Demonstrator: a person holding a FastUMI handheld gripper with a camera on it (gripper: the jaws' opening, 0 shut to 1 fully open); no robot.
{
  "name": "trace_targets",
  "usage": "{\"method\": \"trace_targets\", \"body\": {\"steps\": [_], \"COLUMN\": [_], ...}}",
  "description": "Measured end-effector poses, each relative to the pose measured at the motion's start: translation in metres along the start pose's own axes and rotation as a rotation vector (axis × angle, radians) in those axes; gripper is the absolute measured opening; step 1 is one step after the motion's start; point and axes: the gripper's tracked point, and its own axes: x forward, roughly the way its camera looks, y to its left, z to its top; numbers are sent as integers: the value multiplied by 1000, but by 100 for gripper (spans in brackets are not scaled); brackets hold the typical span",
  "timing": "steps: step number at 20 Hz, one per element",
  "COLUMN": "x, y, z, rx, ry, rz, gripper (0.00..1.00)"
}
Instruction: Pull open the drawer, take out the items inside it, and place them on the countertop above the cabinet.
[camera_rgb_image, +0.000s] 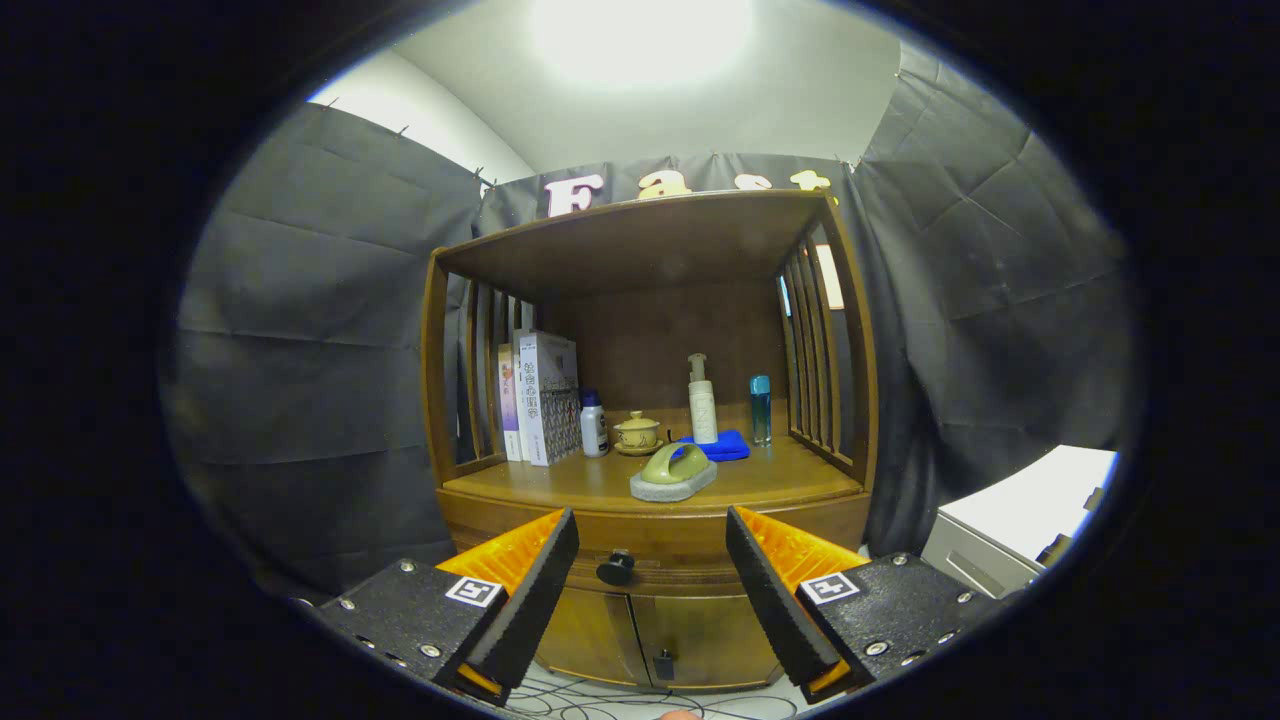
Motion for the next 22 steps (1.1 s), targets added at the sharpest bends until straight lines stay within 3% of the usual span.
{"method": "trace_targets", "body": {"steps": [10,22], "x": [-61,-59], "y": [-6,-2], "z": [-22,-39], "rx": [-14,-55], "ry": [32,47], "rz": [12,15], "gripper": [93,93]}}
